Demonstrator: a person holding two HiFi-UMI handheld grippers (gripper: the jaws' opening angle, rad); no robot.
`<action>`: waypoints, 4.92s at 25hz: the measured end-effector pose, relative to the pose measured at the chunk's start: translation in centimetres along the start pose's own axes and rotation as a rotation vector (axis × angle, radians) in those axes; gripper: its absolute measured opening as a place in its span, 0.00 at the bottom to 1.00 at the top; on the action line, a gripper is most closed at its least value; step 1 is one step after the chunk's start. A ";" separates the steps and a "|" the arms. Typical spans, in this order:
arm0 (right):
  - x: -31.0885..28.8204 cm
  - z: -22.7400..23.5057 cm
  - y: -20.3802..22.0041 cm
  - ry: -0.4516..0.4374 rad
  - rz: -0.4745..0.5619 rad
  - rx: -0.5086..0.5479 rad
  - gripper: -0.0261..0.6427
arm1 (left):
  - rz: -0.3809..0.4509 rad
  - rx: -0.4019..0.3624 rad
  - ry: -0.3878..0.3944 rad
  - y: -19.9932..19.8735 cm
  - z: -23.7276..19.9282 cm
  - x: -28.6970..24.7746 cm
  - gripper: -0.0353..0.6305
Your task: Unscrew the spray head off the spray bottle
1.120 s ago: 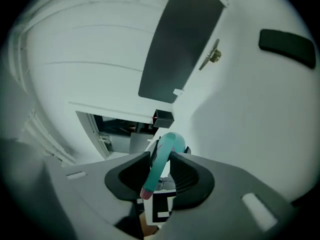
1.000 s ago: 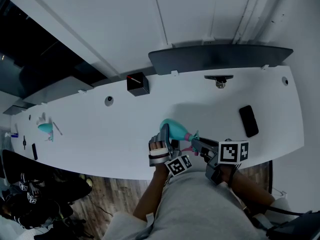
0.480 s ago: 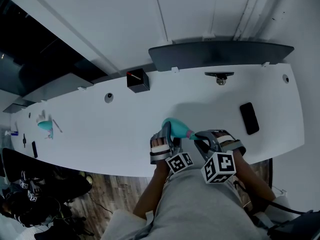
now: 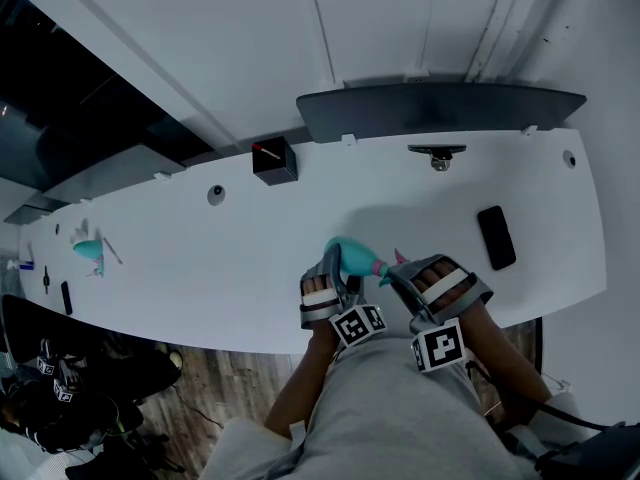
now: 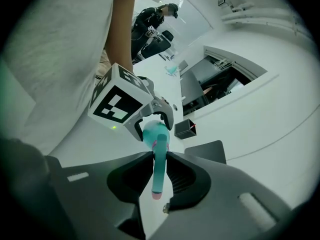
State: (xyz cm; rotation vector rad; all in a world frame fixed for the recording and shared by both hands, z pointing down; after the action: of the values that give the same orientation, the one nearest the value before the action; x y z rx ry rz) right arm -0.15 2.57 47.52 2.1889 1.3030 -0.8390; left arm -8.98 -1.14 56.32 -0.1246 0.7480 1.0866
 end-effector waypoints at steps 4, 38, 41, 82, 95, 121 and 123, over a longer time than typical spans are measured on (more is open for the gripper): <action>1.1 1.5 -0.1 0.008 0.110 -0.242 0.30 | -0.010 0.050 -0.004 0.3 -0.7 -0.1 0.62; -0.1 1.7 1.4 -0.262 0.040 -0.785 0.18 | 0.013 -0.001 -0.076 -0.4 -0.6 0.3 0.62; 0.2 1.4 0.6 -0.135 -0.005 -0.501 0.17 | 0.013 0.031 -0.055 -0.5 -0.5 0.3 0.62; -3.8 -2.5 7.9 0.105 0.185 -1.239 0.17 | 0.148 0.840 0.524 1.3 1.6 -0.1 0.62; -4.5 -3.5 7.1 0.035 0.172 -1.240 0.17 | 0.118 0.808 0.565 1.6 3.2 -0.6 0.62; 1.0 -6.9 3.6 0.119 0.116 -1.346 0.17 | 0.229 0.758 0.583 3.5 3.9 5.3 0.62; 1.6 -7.3 3.7 0.119 0.135 -1.348 0.17 | 0.226 0.771 0.562 3.6 4.1 6.4 0.62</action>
State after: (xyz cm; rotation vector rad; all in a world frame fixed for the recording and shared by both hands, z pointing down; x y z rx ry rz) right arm 5.73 6.61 51.85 1.1790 1.1760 0.2620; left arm -8.36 7.22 56.43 0.3350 1.6725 0.9073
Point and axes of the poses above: the fingertips, and each gripper's own axes: x backward along the fingers, z to its right, y out of its underside, the point moved 4 cm from there along x, backward along the fingers, and after that the axes turned 12 degrees about -z, right-handed, at the moved point
